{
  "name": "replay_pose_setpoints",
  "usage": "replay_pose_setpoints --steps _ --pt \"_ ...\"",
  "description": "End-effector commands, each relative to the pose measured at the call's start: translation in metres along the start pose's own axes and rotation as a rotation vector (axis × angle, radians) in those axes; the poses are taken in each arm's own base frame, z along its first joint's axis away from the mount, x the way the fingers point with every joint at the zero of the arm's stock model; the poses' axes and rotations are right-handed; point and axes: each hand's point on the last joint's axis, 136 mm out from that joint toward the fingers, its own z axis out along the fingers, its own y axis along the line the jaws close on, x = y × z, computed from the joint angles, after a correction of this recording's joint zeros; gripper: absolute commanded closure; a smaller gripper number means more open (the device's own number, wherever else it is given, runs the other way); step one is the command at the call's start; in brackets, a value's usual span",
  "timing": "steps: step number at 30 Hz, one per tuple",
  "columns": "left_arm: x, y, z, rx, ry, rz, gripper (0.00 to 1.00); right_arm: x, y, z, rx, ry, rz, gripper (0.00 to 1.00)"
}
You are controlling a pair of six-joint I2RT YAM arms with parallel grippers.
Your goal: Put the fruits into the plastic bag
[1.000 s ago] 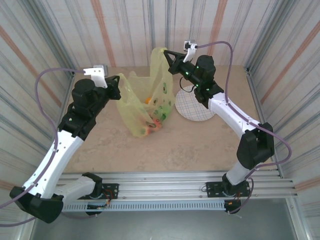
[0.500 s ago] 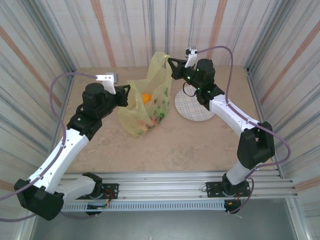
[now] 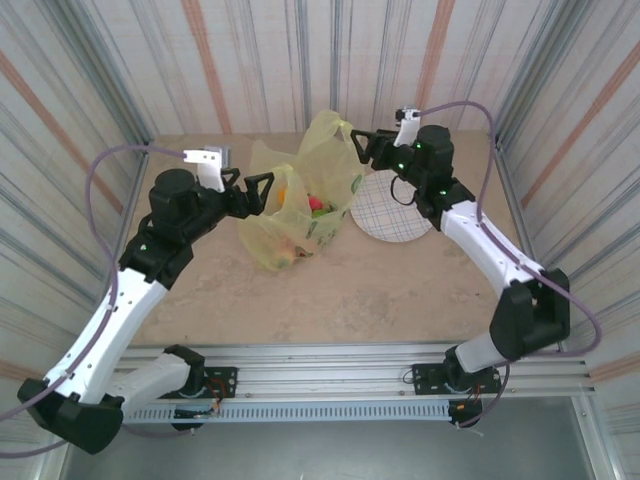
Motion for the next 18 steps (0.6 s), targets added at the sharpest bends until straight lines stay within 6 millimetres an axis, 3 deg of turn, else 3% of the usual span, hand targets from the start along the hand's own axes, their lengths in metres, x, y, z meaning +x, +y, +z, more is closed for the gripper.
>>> replay_pose_setpoints --steps 1,6,10,13,18 --pt "-0.02 0.002 -0.026 -0.043 -0.069 0.058 0.01 -0.013 0.005 -0.028 0.035 -0.027 -0.085 0.12" --pt "-0.023 0.026 -0.053 -0.166 -0.137 0.052 0.01 -0.019 -0.003 -0.061 0.123 -0.05 -0.157 0.05" --pt "-0.007 0.064 -0.07 -0.344 -0.187 0.02 0.01 -0.005 -0.03 -0.087 0.274 -0.033 -0.215 0.01" --pt "0.021 0.099 -0.078 -0.498 -0.216 -0.027 0.01 0.022 -0.07 -0.108 0.44 -0.01 -0.214 0.01" --pt "0.075 0.156 -0.074 -0.725 -0.237 -0.008 0.01 0.069 -0.129 -0.145 0.693 0.044 -0.204 0.01"
